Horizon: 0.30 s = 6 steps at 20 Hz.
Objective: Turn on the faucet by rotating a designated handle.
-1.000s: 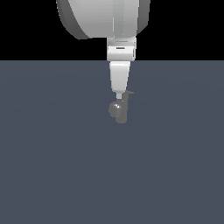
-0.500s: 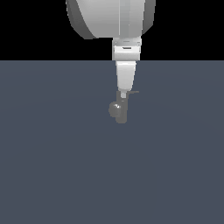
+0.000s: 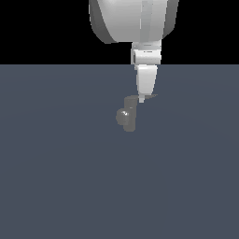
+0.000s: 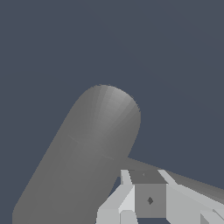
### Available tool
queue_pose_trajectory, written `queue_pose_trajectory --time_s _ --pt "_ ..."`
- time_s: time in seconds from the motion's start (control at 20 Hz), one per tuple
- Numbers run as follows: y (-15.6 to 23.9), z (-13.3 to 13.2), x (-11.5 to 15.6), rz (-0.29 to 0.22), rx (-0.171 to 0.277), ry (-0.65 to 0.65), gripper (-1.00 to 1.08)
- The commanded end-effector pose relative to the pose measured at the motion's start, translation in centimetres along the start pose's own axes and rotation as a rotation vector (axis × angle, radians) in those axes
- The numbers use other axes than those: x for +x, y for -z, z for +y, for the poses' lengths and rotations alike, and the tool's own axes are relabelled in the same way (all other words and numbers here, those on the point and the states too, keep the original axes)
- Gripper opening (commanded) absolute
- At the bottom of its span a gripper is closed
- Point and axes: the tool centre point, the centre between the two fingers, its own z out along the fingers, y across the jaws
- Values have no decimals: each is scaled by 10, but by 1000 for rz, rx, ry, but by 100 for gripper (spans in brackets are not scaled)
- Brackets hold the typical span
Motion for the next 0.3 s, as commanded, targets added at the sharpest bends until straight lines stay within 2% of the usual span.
queue_pose_trajectory --time_s 0.0,0.25 --pt "-1 -5 31 9 3 -37 -100" --pt "-1 -12 46 10 3 -44 -100"
